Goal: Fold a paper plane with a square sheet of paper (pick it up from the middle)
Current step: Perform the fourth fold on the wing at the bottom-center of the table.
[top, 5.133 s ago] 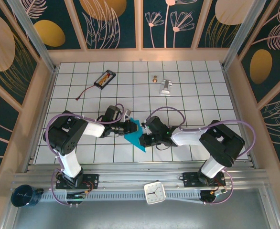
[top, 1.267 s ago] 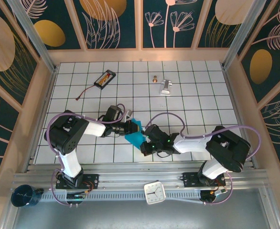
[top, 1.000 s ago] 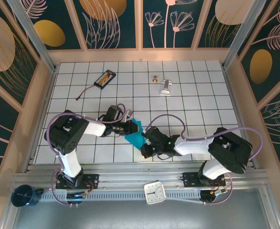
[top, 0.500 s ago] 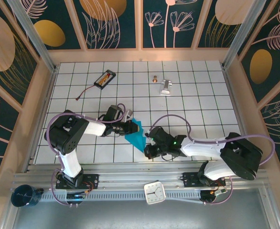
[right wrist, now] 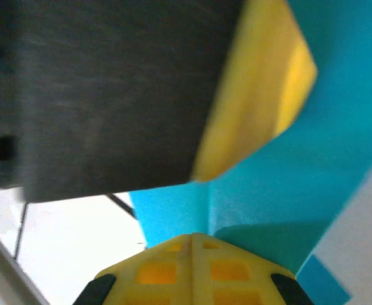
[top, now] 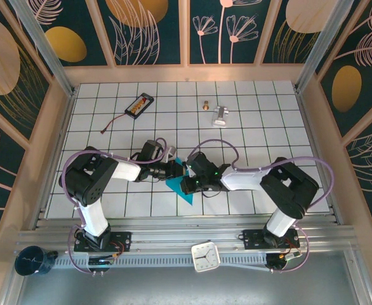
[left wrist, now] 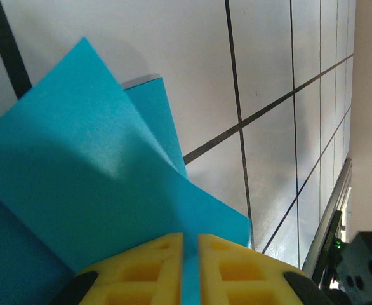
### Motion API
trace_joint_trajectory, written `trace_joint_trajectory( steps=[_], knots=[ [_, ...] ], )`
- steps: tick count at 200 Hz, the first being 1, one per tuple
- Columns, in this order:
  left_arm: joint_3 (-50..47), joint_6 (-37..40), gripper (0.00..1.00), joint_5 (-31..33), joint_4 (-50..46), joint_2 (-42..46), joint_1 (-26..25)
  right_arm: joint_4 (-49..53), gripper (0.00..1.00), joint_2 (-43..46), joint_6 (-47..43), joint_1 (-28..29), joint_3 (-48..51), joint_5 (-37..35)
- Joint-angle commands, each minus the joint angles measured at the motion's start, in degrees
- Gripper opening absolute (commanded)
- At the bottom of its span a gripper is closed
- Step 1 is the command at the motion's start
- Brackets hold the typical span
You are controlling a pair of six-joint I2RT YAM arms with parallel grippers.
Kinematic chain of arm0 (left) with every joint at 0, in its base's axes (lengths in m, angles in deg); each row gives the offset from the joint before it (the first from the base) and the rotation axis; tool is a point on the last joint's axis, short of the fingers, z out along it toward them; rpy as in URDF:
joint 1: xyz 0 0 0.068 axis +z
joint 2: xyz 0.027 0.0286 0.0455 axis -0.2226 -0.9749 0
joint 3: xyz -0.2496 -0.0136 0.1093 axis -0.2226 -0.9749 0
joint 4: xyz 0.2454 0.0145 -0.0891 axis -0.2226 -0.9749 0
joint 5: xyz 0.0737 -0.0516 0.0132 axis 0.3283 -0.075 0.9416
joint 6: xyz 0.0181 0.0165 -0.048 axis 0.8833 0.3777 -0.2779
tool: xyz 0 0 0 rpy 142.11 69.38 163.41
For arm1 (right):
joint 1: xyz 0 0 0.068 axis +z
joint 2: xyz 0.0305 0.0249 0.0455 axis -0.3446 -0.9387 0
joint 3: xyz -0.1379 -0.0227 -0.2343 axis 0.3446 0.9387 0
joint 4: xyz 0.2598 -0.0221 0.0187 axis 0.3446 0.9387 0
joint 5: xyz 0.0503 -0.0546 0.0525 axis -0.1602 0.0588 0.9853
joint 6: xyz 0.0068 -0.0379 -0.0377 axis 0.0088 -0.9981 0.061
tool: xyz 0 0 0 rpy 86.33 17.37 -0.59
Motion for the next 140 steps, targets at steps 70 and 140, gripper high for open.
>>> trace_joint_trajectory(
  steps=[70, 140],
  knots=[
    [-1.78, 3.08, 0.14, 9.77, -10.73, -3.99, 0.31, 4.31, 0.00, 6.06, 1.44, 2.62, 12.18, 1.03],
    [-1.77, 3.08, 0.14, 9.83, -10.84, -4.33, 0.27, 9.41, 0.00, 16.34, 2.64, 4.66, 12.94, -1.76]
  ],
)
